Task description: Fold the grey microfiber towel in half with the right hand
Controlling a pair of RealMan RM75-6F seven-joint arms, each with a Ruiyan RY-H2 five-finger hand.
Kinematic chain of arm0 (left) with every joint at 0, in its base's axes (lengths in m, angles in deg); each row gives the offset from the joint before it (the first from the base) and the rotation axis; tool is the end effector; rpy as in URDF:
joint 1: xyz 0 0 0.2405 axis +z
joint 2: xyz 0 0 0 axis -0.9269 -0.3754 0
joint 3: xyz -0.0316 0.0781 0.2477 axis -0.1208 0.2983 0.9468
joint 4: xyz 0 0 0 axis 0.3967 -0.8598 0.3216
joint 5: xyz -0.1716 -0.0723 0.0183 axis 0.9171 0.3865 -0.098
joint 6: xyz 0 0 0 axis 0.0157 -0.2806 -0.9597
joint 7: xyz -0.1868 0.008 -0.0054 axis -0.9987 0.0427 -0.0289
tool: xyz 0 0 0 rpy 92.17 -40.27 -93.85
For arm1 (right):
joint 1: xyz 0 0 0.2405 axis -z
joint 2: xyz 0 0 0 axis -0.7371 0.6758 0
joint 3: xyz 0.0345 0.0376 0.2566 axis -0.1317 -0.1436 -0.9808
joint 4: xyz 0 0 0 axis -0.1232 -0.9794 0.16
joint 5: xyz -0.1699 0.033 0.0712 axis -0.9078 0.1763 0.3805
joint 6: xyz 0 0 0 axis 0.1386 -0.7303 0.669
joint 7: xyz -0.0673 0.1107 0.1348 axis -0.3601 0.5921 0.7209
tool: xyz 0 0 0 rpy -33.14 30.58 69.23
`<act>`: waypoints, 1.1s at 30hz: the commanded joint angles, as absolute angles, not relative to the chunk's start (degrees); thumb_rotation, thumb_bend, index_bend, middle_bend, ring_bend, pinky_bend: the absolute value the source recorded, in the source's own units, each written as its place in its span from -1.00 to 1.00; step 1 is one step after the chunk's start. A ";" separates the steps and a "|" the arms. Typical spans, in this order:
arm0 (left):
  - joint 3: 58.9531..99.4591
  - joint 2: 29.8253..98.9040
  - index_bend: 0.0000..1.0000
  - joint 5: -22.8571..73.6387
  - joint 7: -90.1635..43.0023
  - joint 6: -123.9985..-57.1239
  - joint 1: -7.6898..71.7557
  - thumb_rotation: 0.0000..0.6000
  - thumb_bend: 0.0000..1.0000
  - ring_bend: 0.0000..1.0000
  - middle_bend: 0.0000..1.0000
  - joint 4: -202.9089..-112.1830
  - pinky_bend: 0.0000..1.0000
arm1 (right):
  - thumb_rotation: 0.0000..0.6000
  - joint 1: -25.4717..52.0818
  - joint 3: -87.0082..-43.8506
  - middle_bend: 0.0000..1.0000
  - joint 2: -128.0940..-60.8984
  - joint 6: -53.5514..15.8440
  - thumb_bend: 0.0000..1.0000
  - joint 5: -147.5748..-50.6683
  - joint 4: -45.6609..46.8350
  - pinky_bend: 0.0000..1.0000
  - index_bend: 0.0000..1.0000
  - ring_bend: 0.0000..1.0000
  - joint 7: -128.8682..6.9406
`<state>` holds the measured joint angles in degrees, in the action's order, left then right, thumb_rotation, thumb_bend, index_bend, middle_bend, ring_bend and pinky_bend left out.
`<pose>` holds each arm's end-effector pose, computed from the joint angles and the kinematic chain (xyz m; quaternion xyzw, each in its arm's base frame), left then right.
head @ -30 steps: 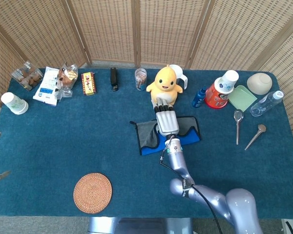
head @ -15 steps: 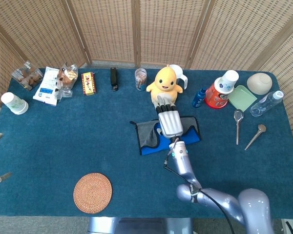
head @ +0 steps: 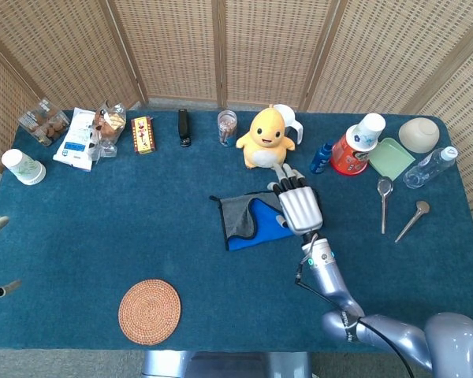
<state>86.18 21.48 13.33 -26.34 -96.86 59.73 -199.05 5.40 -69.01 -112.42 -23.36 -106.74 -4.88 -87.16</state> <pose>-0.2920 0.2182 0.2399 -0.5776 -0.5009 -0.2904 0.5755 -0.1309 -0.4026 -0.0074 0.6877 -0.2736 0.4257 0.5206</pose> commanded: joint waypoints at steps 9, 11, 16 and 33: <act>86.08 22.01 -1.00 14.34 -24.94 -96.31 59.22 1.00 -0.79 -1.00 -1.00 -199.21 -1.00 | 1.00 7.03 -66.36 -1.00 -113.67 -21.96 -0.82 -108.54 -11.88 -0.55 -0.68 -1.00 -84.99; 86.07 22.10 -1.00 14.53 -24.71 -96.26 59.15 1.00 -0.79 -1.00 -1.00 -199.27 -1.00 | 1.00 7.12 -66.01 -1.00 -114.05 -22.02 -0.82 -109.13 -12.57 -0.55 -0.72 -1.00 -84.86; 86.04 22.25 -1.00 14.90 -24.23 -96.21 59.04 1.00 -0.79 -1.00 -1.00 -199.39 -1.00 | 1.00 7.34 -65.57 -1.00 -114.99 -21.97 -0.82 -110.18 -13.65 -0.55 -0.76 -1.00 -84.25; 86.10 22.21 -1.00 14.99 -24.38 -96.26 59.05 1.00 -0.79 -1.00 -1.00 -199.38 -1.00 | 1.00 6.65 -67.86 -1.00 -117.95 -20.50 -0.82 -109.48 -21.13 -0.55 -0.77 -1.00 -83.30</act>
